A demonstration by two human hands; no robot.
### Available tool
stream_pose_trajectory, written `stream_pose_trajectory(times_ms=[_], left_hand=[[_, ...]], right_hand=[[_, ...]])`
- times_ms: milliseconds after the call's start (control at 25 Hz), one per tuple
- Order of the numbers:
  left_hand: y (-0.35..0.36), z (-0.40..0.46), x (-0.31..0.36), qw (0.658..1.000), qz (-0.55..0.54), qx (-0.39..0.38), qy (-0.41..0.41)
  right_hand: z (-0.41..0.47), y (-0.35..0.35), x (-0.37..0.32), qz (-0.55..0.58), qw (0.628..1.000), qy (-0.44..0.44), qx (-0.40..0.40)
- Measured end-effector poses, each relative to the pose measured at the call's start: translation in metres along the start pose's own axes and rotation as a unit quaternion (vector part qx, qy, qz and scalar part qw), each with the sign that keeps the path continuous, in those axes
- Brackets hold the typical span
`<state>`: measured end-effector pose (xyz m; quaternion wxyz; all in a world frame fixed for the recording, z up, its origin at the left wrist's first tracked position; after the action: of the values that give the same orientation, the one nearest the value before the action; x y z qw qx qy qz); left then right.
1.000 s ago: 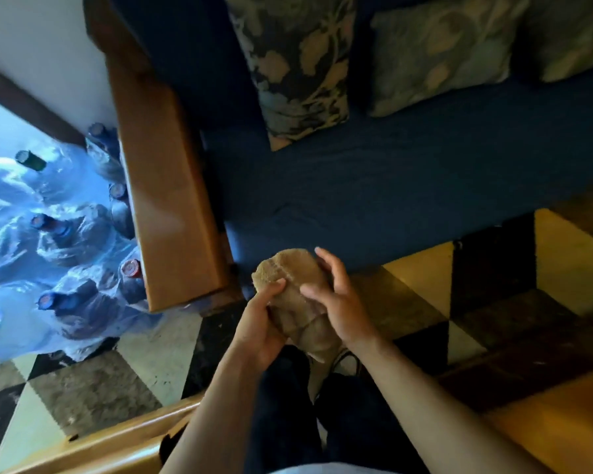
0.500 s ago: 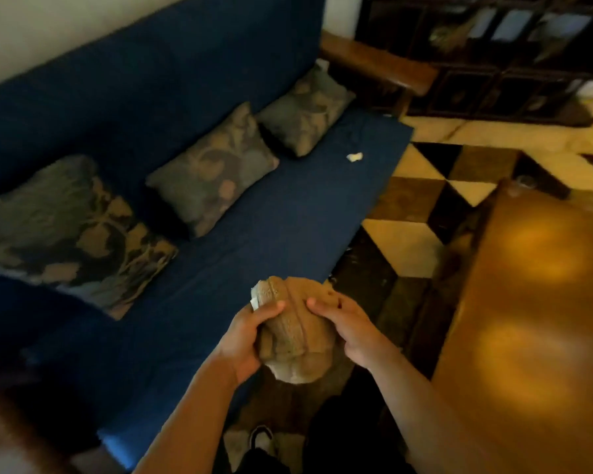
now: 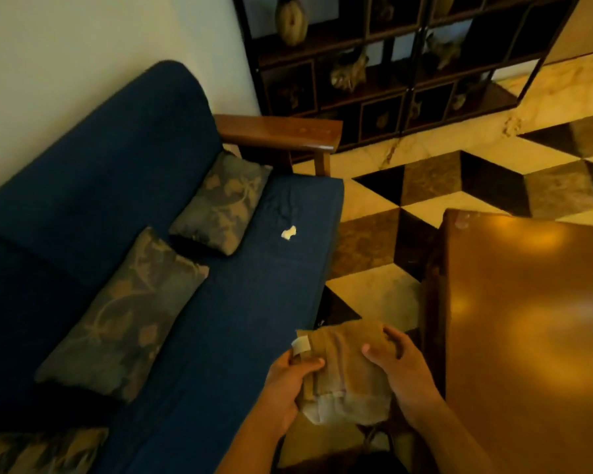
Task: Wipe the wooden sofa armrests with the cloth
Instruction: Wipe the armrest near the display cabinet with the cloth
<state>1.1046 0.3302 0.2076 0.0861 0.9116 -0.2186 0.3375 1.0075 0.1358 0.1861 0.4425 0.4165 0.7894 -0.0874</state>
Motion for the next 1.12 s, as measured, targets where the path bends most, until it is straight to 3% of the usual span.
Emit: stream_pose_trajectory(times_ms=[160, 320, 560, 760, 960, 1120], left_hand=[[0.043, 0.06, 0.086, 1.0, -0.001, 0.008, 0.0], [0.051, 0.141, 0.164, 0.998, 0.01, 0.063, 0.002], [0.046, 0.28, 0.284, 0.999, 0.0, 0.035, 0.021], [0.044, 0.355, 0.393, 0.998, 0.032, 0.046, 0.016], [0.056, 0.453, 0.482, 0.993, 0.08, 0.09, 0.012], [0.081, 0.542, 0.544, 0.984, 0.088, 0.154, -0.013]], right_hand=[[0.084, 0.008, -0.084, -0.034, 0.999, -0.014, 0.014], [0.181, 0.053, -0.144, -0.089, 0.995, -0.032, 0.019], [0.324, 0.129, -0.23, -0.157, 0.984, -0.069, 0.042], [0.427, 0.176, -0.302, -0.171, 0.983, -0.049, 0.037], [0.551, 0.206, -0.344, -0.198, 0.979, -0.011, 0.044], [0.674, 0.229, -0.385, -0.252, 0.968, -0.01, 0.001]])
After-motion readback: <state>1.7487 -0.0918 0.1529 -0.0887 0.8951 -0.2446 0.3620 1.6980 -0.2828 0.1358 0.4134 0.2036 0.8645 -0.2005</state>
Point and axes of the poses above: each hand's wrist, its own z-axis towards the middle knuckle, its own y-axis out of the palm, x = y × z, the point moved 3 cm from there along z, towards the middle knuckle, and after that the axes turned 12 degrees about z, right-handed, at the moved point
